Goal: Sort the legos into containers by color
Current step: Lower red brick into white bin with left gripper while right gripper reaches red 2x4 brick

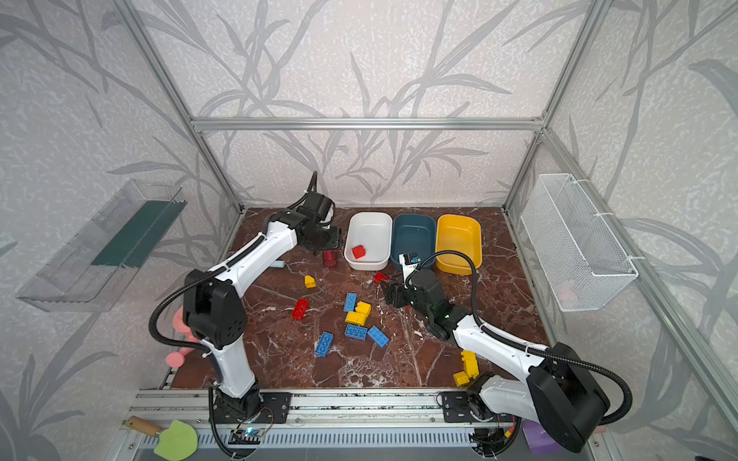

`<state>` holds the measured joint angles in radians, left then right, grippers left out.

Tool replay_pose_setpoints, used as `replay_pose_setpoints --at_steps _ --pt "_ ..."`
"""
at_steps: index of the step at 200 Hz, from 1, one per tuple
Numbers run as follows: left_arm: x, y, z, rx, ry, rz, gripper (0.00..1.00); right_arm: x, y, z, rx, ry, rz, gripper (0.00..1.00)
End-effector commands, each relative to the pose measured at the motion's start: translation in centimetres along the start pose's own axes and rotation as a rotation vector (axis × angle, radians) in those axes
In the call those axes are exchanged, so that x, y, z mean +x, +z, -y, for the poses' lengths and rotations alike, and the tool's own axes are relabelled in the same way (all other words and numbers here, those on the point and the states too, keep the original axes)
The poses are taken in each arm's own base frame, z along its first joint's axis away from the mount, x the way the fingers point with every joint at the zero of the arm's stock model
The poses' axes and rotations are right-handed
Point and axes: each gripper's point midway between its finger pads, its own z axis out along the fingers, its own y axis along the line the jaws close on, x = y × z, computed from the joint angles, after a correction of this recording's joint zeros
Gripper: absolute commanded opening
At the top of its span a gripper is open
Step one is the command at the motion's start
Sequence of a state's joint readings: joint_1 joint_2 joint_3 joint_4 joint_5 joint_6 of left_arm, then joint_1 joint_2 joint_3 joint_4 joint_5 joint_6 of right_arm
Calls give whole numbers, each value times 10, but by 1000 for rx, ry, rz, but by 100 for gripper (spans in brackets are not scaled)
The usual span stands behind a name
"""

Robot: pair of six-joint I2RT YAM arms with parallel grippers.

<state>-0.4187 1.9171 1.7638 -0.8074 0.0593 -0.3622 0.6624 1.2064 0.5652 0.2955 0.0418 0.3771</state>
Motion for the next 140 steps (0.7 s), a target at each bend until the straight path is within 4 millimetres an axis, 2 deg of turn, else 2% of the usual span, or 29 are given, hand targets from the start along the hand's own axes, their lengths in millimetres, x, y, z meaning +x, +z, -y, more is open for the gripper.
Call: replay_pose_setpoints --at_steps 1,52,84,111,124,140 --pt "0 17 19 21 45 -63 55 -4 1 1 12 -16 26 81" --pt "-16 58 52 60 66 -94 56 -3 1 4 29 -23 30 81" --pt "-16 80 61 65 68 -127 56 -1 3 5 32 -26 21 81" --pt "-16 88 63 72 65 -136 57 1 5 6 36 -28 14 81" --pt "-17 87 65 75 67 -134 61 1 6 6 34 -29 12 81" --pt "-19 83 66 78 68 -129 74 1 6 6 35 -33 11 81"
